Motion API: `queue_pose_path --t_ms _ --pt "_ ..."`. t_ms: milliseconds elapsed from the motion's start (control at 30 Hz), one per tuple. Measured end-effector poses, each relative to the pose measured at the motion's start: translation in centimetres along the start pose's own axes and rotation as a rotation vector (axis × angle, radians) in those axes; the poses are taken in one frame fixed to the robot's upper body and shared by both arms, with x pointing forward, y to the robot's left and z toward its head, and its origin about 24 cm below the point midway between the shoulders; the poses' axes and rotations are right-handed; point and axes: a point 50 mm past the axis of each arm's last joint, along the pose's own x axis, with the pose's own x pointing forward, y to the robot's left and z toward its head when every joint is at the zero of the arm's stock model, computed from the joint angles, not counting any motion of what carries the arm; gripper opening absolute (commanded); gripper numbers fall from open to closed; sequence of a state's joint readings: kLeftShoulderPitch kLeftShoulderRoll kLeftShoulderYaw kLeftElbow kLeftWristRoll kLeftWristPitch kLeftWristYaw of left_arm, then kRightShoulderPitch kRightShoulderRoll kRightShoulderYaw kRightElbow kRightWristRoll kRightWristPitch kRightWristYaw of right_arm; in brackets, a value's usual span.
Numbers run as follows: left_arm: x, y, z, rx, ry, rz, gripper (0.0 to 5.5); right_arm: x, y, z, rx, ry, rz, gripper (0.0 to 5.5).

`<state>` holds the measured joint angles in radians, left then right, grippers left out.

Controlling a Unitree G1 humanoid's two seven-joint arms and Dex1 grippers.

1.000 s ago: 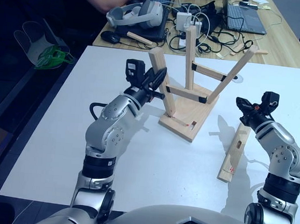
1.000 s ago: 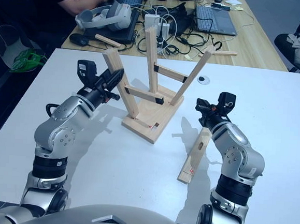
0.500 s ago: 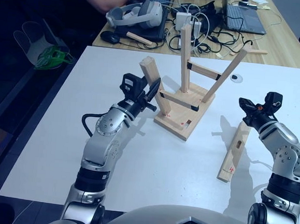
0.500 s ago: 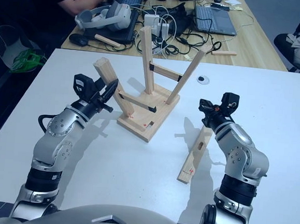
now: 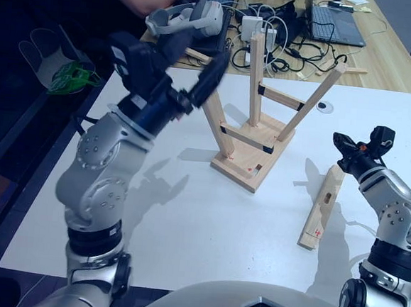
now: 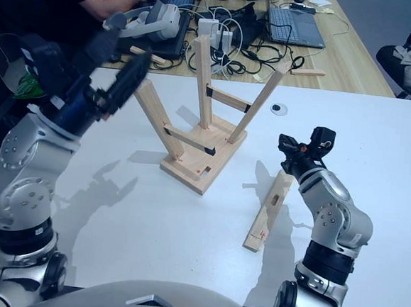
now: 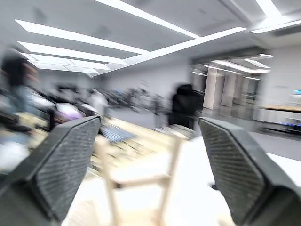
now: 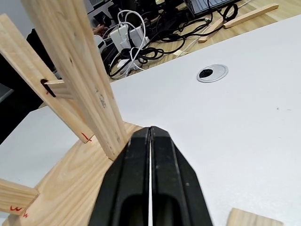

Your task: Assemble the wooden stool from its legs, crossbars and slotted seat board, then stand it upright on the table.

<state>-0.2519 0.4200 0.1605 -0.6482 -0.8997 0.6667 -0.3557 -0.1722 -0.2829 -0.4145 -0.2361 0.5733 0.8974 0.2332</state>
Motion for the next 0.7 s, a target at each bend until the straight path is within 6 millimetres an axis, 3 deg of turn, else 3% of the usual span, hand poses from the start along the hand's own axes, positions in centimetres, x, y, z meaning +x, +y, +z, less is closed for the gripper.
queue_pose_path --t_ms 67,133,333,433,600,700 --pt "-0.8 0.2 0.1 -0.107 0.066 -0.048 4.55 -1.8 -1.3 -0.5 -0.137 0.128 0.007 0.44" --pt "-0.7 1.3 0.7 -0.163 0.021 0.046 4.76 -4.2 -2.5 -1.5 -0.318 0.352 0.017 0.79" --pt "0.5 2.6 1.0 -0.167 -0.081 0.261 4.76 -9.7 -2.8 -2.5 -0.854 0.918 0.278 0.79" --pt "1.3 3.0 1.3 -0.153 -0.12 0.315 4.76 -9.4 -2.1 -2.8 -0.992 1.016 0.371 0.79" --pt "1.6 3.2 1.2 -0.125 -0.125 0.352 4.76 -7.6 -1.4 -3.6 -1.047 0.963 0.371 0.79" --pt "1.4 3.4 1.0 -0.112 -0.12 0.369 4.76 -6.9 -0.5 -2.6 -1.012 0.876 0.377 1.32"
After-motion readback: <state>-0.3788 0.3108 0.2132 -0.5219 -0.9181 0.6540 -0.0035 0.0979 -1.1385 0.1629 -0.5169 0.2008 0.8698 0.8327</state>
